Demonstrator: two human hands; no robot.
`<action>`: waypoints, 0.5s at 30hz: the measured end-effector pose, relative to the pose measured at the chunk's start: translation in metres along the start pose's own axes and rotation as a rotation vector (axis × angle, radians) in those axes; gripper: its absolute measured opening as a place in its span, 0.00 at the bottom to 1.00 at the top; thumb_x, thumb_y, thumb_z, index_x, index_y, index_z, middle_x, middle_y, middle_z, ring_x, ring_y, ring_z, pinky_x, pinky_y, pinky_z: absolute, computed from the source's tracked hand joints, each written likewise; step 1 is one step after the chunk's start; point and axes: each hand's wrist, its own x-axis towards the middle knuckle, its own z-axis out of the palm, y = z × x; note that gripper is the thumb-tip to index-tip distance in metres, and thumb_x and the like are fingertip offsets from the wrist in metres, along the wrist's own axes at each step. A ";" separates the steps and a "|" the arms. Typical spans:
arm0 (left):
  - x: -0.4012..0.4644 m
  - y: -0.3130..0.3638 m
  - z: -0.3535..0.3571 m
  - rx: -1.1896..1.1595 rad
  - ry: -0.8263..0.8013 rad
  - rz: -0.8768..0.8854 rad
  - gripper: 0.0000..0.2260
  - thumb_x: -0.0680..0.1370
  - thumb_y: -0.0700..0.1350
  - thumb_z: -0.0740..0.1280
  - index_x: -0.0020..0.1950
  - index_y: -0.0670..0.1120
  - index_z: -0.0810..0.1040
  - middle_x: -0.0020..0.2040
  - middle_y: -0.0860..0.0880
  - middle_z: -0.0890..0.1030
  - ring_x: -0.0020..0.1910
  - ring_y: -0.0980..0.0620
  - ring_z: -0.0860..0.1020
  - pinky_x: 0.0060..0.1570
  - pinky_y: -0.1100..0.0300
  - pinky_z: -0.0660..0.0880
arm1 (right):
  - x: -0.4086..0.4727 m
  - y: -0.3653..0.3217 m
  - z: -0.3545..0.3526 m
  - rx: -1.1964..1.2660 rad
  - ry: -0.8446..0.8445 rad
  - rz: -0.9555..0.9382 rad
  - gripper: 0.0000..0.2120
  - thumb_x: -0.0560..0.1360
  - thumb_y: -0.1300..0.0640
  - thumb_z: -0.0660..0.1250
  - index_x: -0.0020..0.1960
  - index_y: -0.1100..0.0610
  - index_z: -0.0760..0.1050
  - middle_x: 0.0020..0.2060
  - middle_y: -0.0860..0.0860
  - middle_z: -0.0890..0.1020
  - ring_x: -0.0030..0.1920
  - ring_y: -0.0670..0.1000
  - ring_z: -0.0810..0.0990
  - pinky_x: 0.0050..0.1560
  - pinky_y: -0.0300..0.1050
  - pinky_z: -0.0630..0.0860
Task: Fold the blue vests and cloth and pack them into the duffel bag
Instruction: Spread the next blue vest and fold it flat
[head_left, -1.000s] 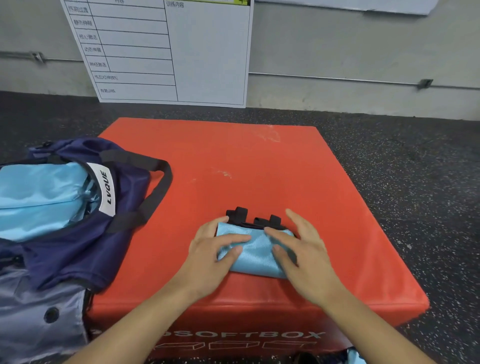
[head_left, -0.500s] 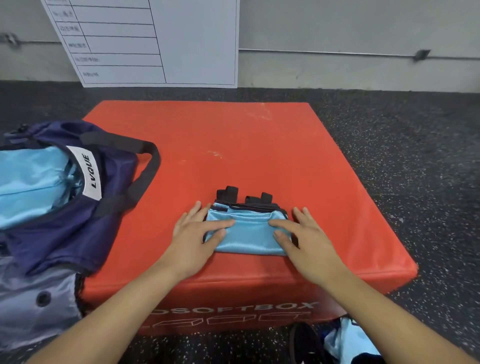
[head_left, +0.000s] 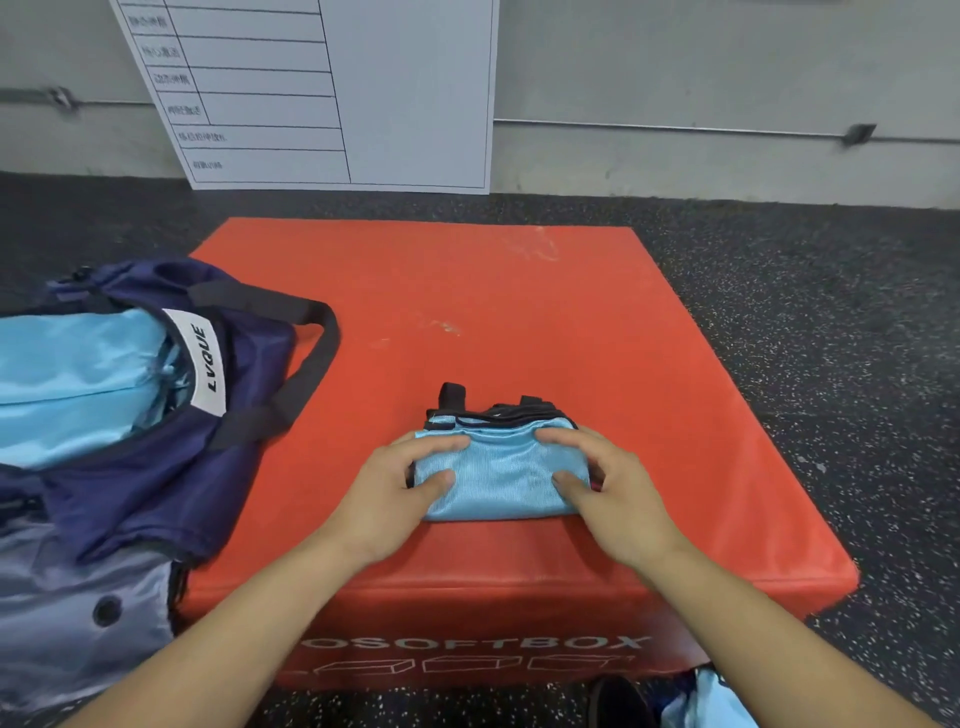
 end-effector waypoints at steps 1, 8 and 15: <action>0.000 0.000 -0.004 -0.011 0.013 -0.002 0.17 0.78 0.36 0.72 0.62 0.54 0.83 0.61 0.57 0.81 0.61 0.66 0.77 0.62 0.72 0.66 | 0.002 -0.003 0.001 0.028 -0.004 -0.003 0.25 0.76 0.70 0.69 0.63 0.42 0.81 0.61 0.35 0.80 0.62 0.37 0.77 0.62 0.33 0.68; -0.014 -0.002 -0.041 -0.054 0.094 -0.006 0.21 0.75 0.34 0.73 0.62 0.56 0.83 0.60 0.55 0.82 0.55 0.62 0.80 0.60 0.61 0.73 | 0.012 -0.030 0.021 0.163 -0.066 -0.039 0.29 0.73 0.73 0.71 0.64 0.44 0.80 0.62 0.40 0.81 0.48 0.36 0.77 0.55 0.37 0.70; -0.043 -0.002 -0.094 -0.091 0.198 -0.014 0.23 0.76 0.33 0.71 0.62 0.60 0.83 0.61 0.56 0.81 0.49 0.61 0.79 0.56 0.58 0.74 | 0.021 -0.073 0.062 0.214 -0.108 -0.111 0.31 0.73 0.73 0.71 0.63 0.40 0.80 0.63 0.40 0.81 0.53 0.39 0.78 0.58 0.44 0.72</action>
